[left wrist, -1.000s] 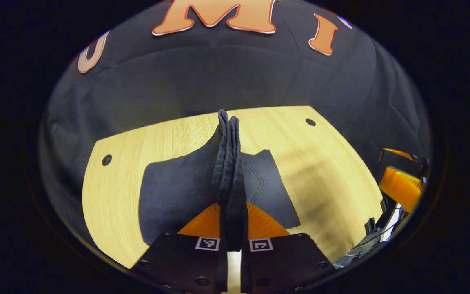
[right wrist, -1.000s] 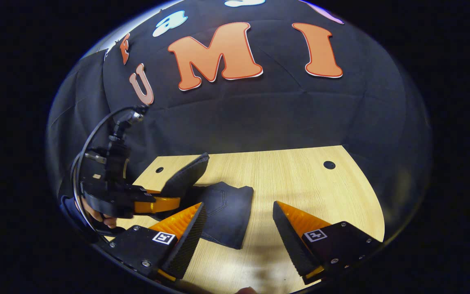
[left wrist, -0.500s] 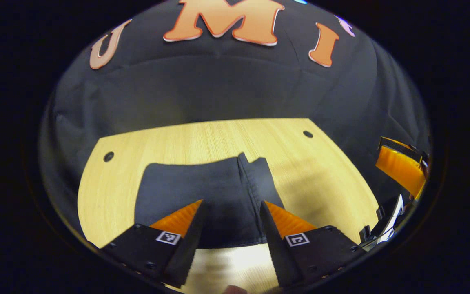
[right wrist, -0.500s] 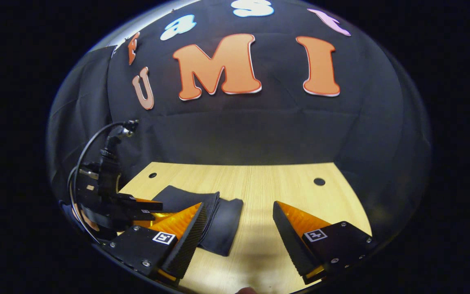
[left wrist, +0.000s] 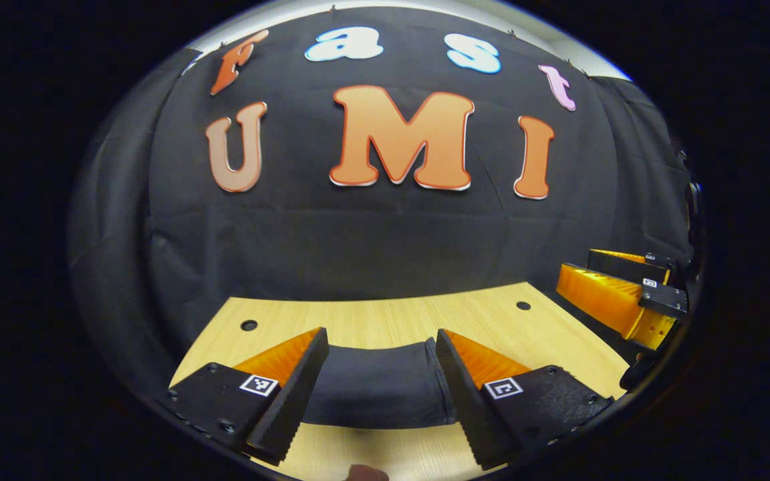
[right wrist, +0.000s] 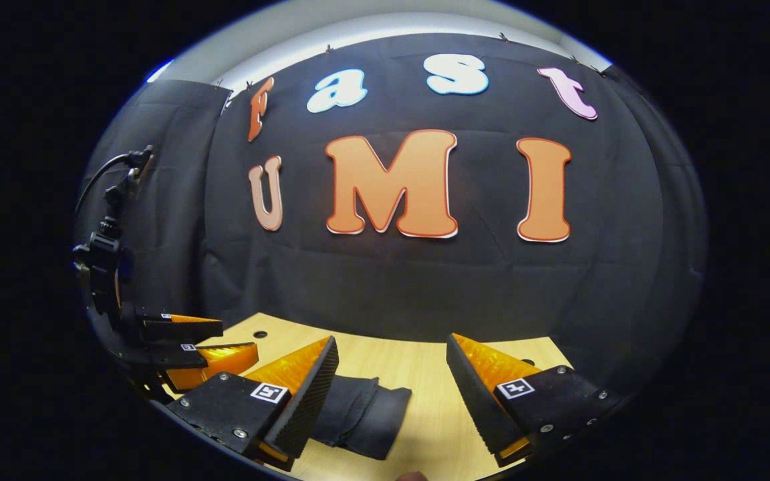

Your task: Grasp the waist and the cuffs of the jeans and fold them to make the two legs overlap; first hold the waist and fold one-third of the jeans toward the cuffs, then hold the cuffs and fold the remaining one-third in the same direction to finish folding.

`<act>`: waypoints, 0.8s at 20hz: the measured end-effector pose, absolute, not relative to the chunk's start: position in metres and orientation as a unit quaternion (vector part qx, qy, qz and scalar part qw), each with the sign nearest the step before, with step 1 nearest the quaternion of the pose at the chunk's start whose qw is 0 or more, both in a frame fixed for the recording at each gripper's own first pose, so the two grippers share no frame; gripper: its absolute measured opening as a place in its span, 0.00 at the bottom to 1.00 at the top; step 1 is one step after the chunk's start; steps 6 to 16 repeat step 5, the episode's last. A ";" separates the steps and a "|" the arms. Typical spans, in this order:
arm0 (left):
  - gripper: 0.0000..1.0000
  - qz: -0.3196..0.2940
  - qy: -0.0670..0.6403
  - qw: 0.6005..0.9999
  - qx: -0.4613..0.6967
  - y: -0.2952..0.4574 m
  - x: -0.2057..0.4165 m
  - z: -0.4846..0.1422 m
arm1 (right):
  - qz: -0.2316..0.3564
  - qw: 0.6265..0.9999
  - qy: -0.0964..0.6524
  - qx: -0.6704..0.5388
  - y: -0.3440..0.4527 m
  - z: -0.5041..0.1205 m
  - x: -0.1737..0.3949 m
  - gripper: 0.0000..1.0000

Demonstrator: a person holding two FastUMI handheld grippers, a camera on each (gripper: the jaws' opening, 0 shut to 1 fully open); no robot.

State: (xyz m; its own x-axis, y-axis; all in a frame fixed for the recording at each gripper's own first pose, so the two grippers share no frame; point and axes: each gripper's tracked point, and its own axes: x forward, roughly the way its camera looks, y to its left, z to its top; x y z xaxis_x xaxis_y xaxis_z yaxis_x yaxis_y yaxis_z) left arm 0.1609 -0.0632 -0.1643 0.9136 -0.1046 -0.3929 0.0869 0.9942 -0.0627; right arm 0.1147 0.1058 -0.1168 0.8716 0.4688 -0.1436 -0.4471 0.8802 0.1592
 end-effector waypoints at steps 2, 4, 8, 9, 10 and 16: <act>0.96 -0.023 0.163 0.986 -0.017 -0.055 0.155 -0.147 | 0.244 0.965 0.073 0.057 0.110 -0.112 0.108 0.98; 0.96 0.006 0.122 0.993 0.001 -0.044 0.149 -0.126 | 0.249 0.965 0.063 0.054 0.113 -0.108 0.100 0.98; 0.96 0.020 0.104 0.994 0.004 -0.038 0.145 -0.117 | 0.250 0.965 0.059 0.055 0.116 -0.106 0.098 0.98; 0.96 0.020 0.104 0.994 0.004 -0.038 0.145 -0.117 | 0.250 0.965 0.059 0.055 0.116 -0.106 0.098 0.98; 0.96 0.020 0.104 0.994 0.004 -0.038 0.145 -0.117 | 0.250 0.965 0.059 0.055 0.116 -0.106 0.098 0.98; 0.96 0.020 0.104 0.994 0.004 -0.038 0.145 -0.117 | 0.250 0.965 0.059 0.055 0.116 -0.106 0.098 0.98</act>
